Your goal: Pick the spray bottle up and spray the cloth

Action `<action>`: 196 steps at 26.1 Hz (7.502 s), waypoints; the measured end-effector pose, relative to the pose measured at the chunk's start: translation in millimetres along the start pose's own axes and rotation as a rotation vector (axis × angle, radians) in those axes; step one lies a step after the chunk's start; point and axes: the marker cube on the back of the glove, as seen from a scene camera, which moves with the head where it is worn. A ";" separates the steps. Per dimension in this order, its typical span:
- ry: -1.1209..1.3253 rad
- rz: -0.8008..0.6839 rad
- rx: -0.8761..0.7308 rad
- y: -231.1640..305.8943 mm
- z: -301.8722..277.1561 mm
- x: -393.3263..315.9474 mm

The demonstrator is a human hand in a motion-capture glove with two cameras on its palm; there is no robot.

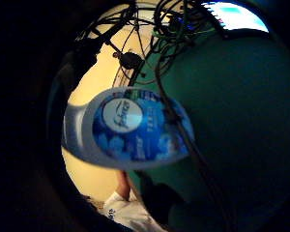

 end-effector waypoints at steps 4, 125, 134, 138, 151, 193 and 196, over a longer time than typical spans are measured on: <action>-0.015 -0.036 0.003 -15.2 14.9 1.0; 0.182 -0.207 -0.710 14.9 178.0 -294.6; 0.032 -0.324 -0.614 39.2 206.8 -254.0; -0.007 -0.330 -0.586 42.4 231.2 -240.8; -0.121 -0.365 -0.541 58.1 369.2 -206.0; -0.092 -0.309 -0.492 -25.8 540.0 -149.5; -0.090 -0.291 -0.531 -24.0 538.9 -146.1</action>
